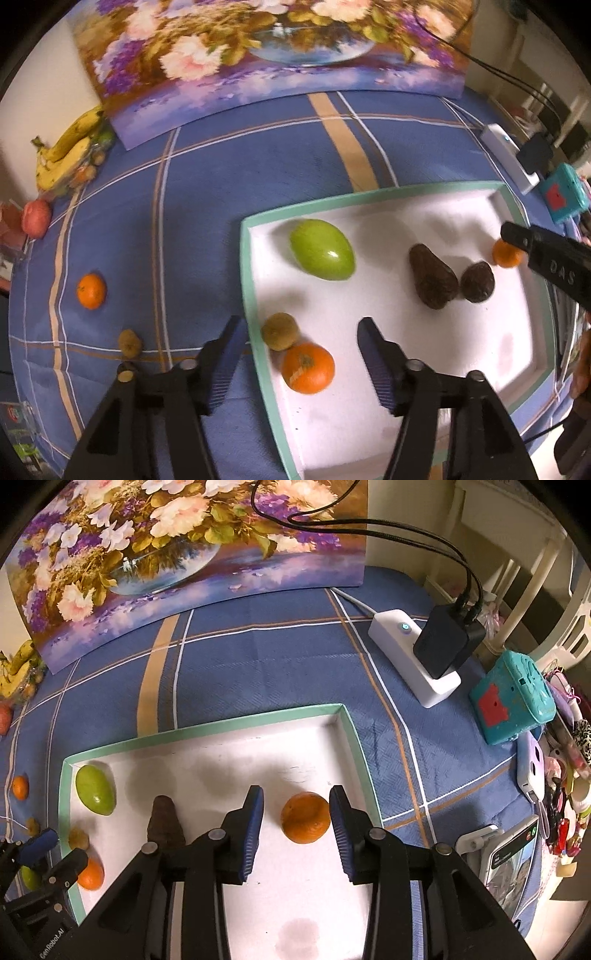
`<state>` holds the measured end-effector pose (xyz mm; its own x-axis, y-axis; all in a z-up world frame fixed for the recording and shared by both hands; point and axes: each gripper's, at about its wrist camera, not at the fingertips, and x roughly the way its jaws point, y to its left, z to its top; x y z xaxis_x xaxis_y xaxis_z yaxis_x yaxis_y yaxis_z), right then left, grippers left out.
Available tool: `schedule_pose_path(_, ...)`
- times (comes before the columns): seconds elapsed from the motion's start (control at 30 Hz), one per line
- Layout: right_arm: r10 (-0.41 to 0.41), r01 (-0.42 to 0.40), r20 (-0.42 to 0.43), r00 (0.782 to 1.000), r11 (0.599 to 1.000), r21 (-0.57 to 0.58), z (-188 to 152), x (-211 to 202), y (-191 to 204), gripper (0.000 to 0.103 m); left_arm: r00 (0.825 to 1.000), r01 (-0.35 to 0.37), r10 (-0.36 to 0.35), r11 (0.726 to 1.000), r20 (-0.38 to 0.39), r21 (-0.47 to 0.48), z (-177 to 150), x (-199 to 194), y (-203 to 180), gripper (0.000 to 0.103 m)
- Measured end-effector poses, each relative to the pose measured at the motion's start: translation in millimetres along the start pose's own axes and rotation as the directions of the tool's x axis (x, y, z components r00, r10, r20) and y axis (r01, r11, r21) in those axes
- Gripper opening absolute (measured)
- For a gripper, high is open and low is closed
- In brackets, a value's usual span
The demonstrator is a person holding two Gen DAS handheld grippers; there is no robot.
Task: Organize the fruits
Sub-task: 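Open the right tool to drop its orange while the left drops its orange, then move both open tools back to the loose fruit beside the tray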
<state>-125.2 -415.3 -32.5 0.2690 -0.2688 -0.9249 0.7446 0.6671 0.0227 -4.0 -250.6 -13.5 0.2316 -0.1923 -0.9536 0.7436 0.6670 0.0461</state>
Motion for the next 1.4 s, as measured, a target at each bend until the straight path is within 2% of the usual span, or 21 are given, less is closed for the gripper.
schedule_pose_path(0.03,-0.001,0.001,0.000,1.000,1.000,-0.004,0,0,1,0.040,1.000,-0.006,0.006,1.000,0.002,-0.010,1,-1,3,0.075)
schedule_pose_path(0.1,-0.003,0.003,0.002,1.000,1.000,-0.013,-1,-1,2,0.063,1.000,-0.019,0.019,0.999,0.009,-0.029,2,-2,9,0.082)
schedule_pose_path(0.23,-0.005,0.005,0.007,1.000,0.999,-0.033,-1,-1,7,0.069,0.999,-0.042,0.044,0.995,0.017,-0.090,3,-4,25,0.100)
schedule_pose_path(0.37,-0.020,0.021,0.017,1.000,0.998,-0.057,-1,-2,13,0.072,0.997,-0.060,0.066,0.984,0.033,-0.169,5,-9,49,0.103)
schedule_pose_path(0.47,-0.015,0.017,0.031,0.999,0.998,-0.068,-1,-5,18,0.095,0.996,-0.056,0.068,0.975,0.050,-0.216,3,-16,66,0.103)
schedule_pose_path(0.8,0.016,-0.008,0.100,0.995,0.997,-0.082,-6,-23,47,0.095,0.990,-0.001,0.053,0.927,0.128,-0.376,-19,-45,139,0.103)
schedule_pose_path(1.03,0.111,-0.099,0.107,0.988,0.989,-0.112,-9,-46,92,0.095,0.982,0.028,0.068,0.875,0.179,-0.483,-55,-60,202,0.103)
schedule_pose_path(1.13,0.153,-0.137,0.109,0.982,0.980,-0.144,-13,-59,119,0.095,0.982,0.033,0.069,0.855,0.177,-0.518,-70,-60,224,0.103)
schedule_pose_path(1.2,0.199,-0.179,0.110,0.974,0.969,-0.172,-16,-69,138,0.095,0.986,0.049,0.046,0.844,0.163,-0.534,-79,-59,238,0.103)
schedule_pose_path(1.4,0.300,-0.274,0.075,0.951,0.931,-0.240,-28,-82,197,0.095,0.994,0.026,0.038,0.823,0.101,-0.567,-99,-52,253,0.103)
